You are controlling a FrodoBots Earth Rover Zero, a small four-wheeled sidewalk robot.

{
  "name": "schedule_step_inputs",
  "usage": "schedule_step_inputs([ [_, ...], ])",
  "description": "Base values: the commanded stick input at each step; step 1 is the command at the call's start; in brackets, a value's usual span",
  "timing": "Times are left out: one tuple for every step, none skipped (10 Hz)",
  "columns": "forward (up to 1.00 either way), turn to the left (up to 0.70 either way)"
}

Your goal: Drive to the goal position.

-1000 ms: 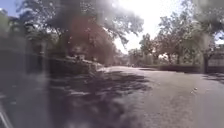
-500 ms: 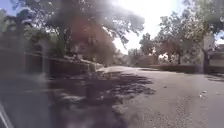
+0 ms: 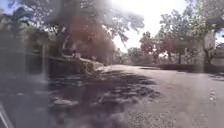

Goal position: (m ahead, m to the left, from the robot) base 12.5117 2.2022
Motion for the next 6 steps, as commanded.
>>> schedule_step_inputs([
  [0.5, 0.0],
  [0.5, 0.0],
  [0.5, 0.0],
  [0.5, 0.0],
  [0.5, 0.0],
  [0.5, 0.0],
])
